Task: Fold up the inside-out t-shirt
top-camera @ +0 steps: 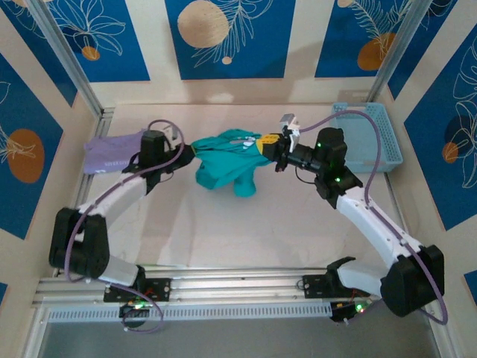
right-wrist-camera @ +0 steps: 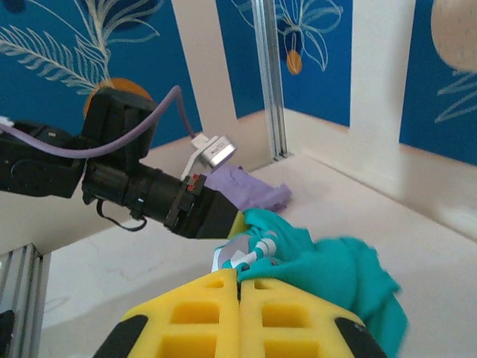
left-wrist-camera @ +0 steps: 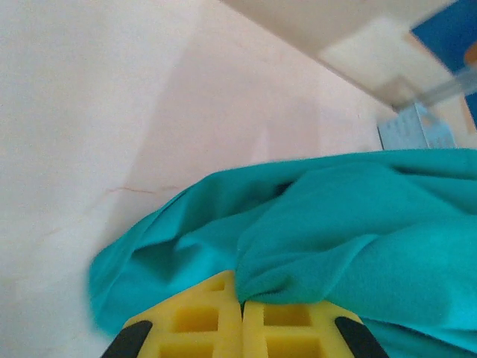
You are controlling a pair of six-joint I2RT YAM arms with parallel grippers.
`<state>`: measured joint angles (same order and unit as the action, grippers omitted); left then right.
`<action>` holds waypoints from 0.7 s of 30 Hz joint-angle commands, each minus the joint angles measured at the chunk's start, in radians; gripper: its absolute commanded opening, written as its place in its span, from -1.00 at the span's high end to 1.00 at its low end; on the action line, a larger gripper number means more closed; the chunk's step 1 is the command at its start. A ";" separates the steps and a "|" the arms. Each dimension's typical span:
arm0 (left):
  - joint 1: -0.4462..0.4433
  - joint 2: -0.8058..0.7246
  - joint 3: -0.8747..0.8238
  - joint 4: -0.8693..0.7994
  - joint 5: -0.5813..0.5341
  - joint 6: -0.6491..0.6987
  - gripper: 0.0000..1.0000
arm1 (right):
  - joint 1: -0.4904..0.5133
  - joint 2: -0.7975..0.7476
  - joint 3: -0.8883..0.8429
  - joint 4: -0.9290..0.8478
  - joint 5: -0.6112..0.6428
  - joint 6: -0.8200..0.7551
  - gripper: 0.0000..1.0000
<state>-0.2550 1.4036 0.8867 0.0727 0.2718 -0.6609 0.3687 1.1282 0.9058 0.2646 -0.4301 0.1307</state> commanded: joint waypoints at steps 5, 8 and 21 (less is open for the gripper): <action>0.008 -0.032 -0.221 -0.029 -0.051 0.058 1.00 | -0.005 -0.042 -0.232 -0.025 0.114 0.052 1.00; 0.001 -0.012 -0.276 -0.027 -0.032 0.102 0.97 | 0.000 -0.042 -0.313 -0.042 0.174 0.104 1.00; -0.261 -0.173 -0.170 -0.237 -0.257 0.440 -0.31 | 0.036 -0.096 -0.421 -0.156 0.212 0.176 1.00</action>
<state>-0.4755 1.2175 0.6548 -0.1074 0.0864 -0.3462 0.3992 1.0580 0.5014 0.1326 -0.2329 0.2855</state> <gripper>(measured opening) 0.645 0.064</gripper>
